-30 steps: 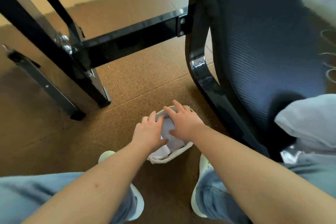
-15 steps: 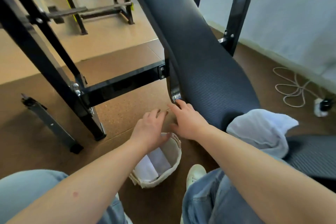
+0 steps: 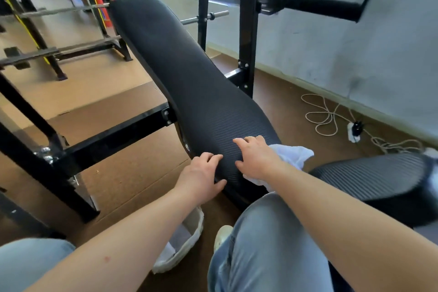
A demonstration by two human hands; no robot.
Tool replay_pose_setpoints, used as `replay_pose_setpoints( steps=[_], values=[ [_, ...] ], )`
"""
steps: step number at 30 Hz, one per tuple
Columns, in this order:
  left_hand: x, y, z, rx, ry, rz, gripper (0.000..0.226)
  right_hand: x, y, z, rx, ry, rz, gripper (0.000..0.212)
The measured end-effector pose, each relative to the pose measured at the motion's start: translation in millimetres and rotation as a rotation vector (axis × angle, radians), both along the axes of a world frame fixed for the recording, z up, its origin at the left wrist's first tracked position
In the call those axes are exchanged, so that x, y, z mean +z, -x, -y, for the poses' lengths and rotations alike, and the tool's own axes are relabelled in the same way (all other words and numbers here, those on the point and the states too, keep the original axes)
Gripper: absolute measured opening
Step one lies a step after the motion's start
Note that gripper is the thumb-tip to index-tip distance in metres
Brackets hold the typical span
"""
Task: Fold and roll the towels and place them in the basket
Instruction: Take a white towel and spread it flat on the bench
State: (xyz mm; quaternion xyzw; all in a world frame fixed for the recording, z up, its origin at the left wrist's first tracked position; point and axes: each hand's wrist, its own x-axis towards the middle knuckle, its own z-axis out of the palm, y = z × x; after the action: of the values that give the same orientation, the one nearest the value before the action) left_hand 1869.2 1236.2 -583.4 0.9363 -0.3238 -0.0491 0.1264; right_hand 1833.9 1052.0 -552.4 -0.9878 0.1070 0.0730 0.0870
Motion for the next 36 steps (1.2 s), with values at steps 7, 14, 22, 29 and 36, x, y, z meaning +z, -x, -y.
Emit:
replay_pose_setpoints(
  steps=[7,14,22,29,36],
  values=[
    [-6,5,54,-0.064,0.052,-0.172,0.069,2,28,52,-0.185,0.071,-0.144,0.064],
    [-24,1,93,-0.008,0.127,-0.463,0.07,-14,44,76,-0.355,0.032,-0.134,0.058],
    [-41,-6,115,0.11,0.174,-0.526,0.013,-13,46,79,-0.348,-0.055,-0.118,0.057],
    [-22,-16,121,0.26,0.742,-0.84,0.03,-9,48,68,-0.283,-0.109,-0.085,0.099],
    [19,-26,118,0.415,1.086,-0.95,0.025,10,32,63,-0.246,-0.583,0.085,0.035]
  ],
)
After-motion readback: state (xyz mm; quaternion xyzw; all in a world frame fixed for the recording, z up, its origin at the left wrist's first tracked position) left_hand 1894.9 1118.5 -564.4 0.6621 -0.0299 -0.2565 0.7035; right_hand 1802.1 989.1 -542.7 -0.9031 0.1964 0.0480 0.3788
